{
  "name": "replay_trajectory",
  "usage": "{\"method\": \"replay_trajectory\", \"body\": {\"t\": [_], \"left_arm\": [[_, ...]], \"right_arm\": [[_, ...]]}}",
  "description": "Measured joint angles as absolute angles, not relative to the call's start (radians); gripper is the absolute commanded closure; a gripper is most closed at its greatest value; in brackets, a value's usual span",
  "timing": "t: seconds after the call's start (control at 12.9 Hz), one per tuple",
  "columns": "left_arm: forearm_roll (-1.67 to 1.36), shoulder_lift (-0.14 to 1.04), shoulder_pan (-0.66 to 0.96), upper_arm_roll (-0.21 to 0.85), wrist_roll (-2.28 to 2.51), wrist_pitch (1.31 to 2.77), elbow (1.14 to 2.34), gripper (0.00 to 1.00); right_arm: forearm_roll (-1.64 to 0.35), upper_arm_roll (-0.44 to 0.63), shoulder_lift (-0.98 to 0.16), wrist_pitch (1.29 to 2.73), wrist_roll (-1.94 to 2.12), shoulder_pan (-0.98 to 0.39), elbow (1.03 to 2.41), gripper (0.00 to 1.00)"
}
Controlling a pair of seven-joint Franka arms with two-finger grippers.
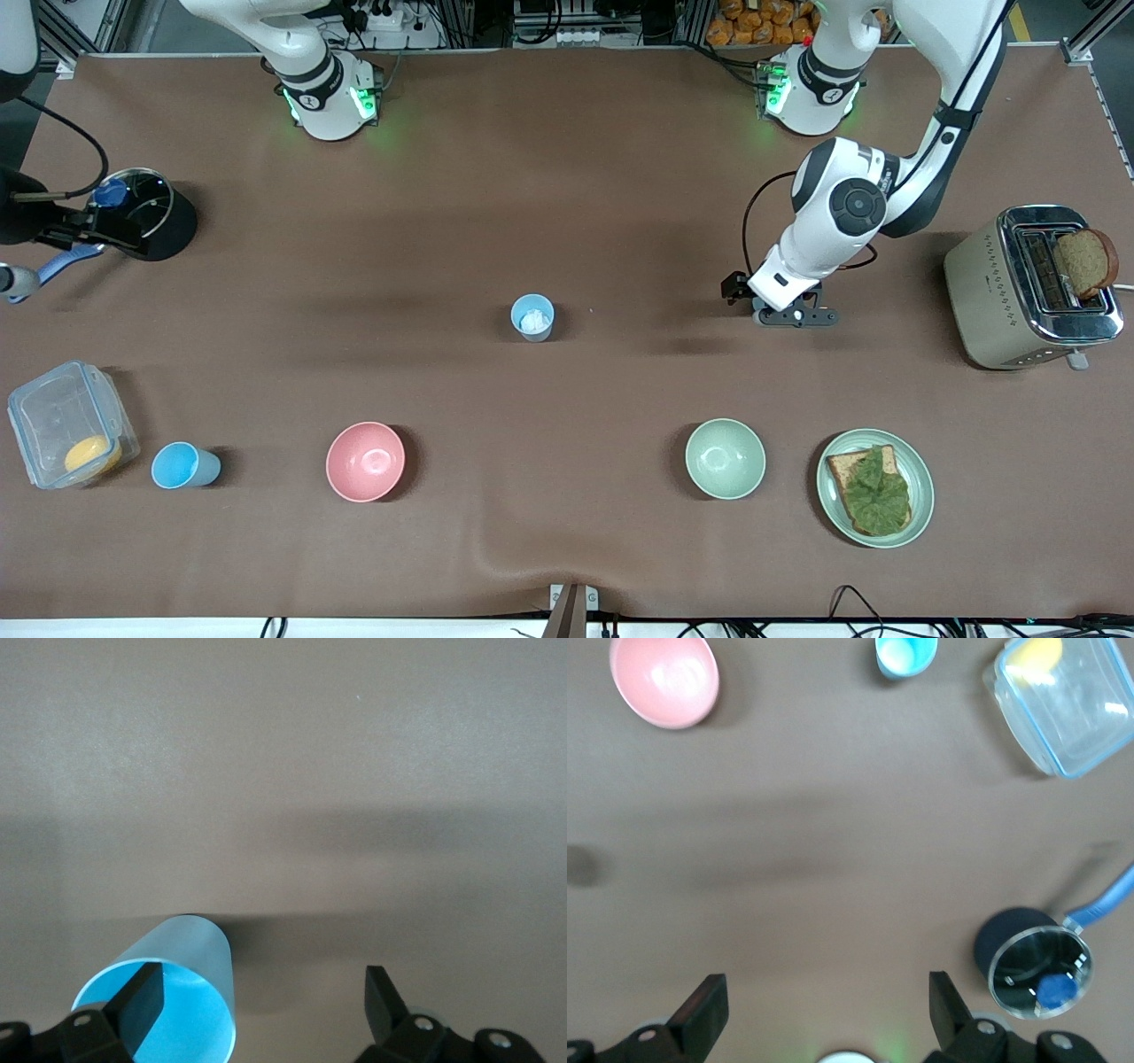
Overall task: Stack blue cups with both arms
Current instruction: 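Grasp the blue cup beside the toaster with the left gripper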
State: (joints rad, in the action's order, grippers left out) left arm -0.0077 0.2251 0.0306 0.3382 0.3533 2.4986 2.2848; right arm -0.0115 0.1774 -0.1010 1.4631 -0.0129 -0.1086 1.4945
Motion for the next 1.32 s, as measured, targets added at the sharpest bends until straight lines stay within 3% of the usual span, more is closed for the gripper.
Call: {"method": "replay_trajectory", "body": {"t": [0.78,0.93,1.01,1.09,1.32], "left_arm": [[-0.008,0.225,0.023,0.348,0.354,2.499,2.334,0.00],[-0.008,0.225,0.023,0.349,0.354,2.499,2.336,0.67],[-0.008,0.225,0.023,0.349,0.353,2.499,2.337,0.91],[-0.008,0.226,0.023,0.349,0.347,2.499,2.340,1.00],[-0.008,0.227,0.011,0.349,0.299,2.500,2.346,1.00]], "right_arm": [[-0.052,0.124,0.013,1.520,-0.014,-0.059,1.621,0.00],[-0.034,0.096,0.035,1.516,-0.013,-0.037,1.647,0.00],[-0.021,0.082,0.038,1.509,-0.013,-0.031,1.648,0.00],[-0.013,0.069,0.039,1.502,-0.013,-0.030,1.648,0.00],[-0.004,0.049,0.040,1.497,-0.013,-0.030,1.648,0.00]]}}
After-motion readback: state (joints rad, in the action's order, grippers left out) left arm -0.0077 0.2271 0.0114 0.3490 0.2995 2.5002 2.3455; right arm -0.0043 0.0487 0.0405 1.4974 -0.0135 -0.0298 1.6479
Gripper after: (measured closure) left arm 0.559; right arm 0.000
